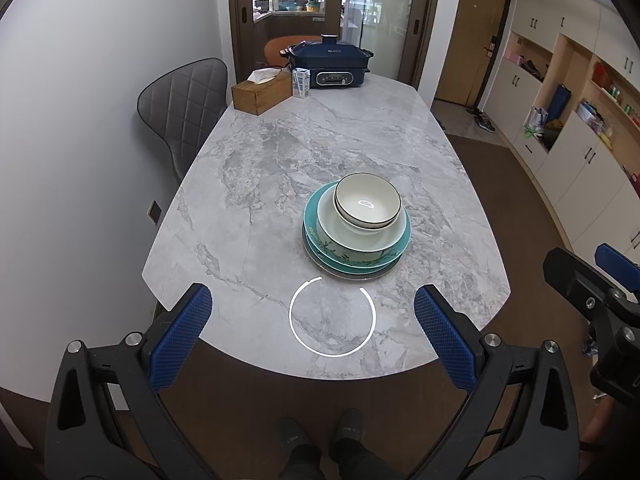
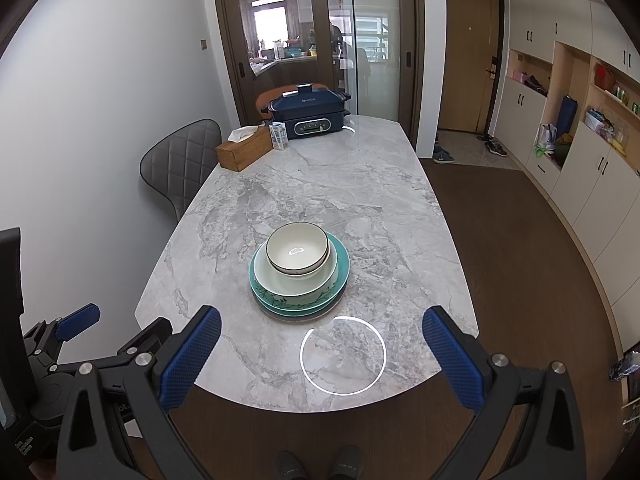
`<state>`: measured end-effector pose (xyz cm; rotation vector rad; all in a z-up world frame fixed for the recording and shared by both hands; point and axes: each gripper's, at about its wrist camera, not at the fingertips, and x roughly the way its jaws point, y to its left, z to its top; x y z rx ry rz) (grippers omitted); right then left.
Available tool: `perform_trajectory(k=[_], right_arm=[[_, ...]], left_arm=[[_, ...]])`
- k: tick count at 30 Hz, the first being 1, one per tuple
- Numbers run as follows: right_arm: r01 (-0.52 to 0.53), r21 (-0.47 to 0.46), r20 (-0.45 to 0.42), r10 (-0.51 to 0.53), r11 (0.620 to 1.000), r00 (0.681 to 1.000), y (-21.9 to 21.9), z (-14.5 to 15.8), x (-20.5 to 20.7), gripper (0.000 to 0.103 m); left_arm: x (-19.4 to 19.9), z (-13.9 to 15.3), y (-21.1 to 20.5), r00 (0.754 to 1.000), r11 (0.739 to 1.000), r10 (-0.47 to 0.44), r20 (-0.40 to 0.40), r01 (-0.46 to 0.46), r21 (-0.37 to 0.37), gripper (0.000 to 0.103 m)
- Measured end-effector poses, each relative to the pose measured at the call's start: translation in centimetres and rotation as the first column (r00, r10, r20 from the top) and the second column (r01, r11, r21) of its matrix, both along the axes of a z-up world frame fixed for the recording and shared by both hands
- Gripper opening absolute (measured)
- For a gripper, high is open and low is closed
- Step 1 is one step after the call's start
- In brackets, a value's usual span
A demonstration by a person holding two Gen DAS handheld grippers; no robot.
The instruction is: Organize plates and bowls
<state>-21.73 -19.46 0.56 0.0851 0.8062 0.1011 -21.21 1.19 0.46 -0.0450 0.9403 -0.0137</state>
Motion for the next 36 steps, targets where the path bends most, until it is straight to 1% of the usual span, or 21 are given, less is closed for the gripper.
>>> perform_trajectory(k=[8,16,36], right_arm=[[0.001,0.001,-0.002,-0.001,1.0,1.0,0.04,0.01,-0.01,0.103],[0.002,0.0,-0.004,-0.002,1.0,1.0,0.06,-0.01,-0.06,0.103],[-0.001,0.001,-0.005,0.001,1.0,1.0,-0.18,0.02,0.15,0.103]], left_arm=[[0.08,-0.08,0.05,1.0,1.0,0.0,-0.001,0.0,-0.002,0.103],[0.42,-0.15,-0.11,1.0,1.0,-0.007,0.011,0.007,0.013,0.103],[0.97,-0.06,-0.24,1.0,1.0,-0.017,0.014,0.017,0.013,0.103]])
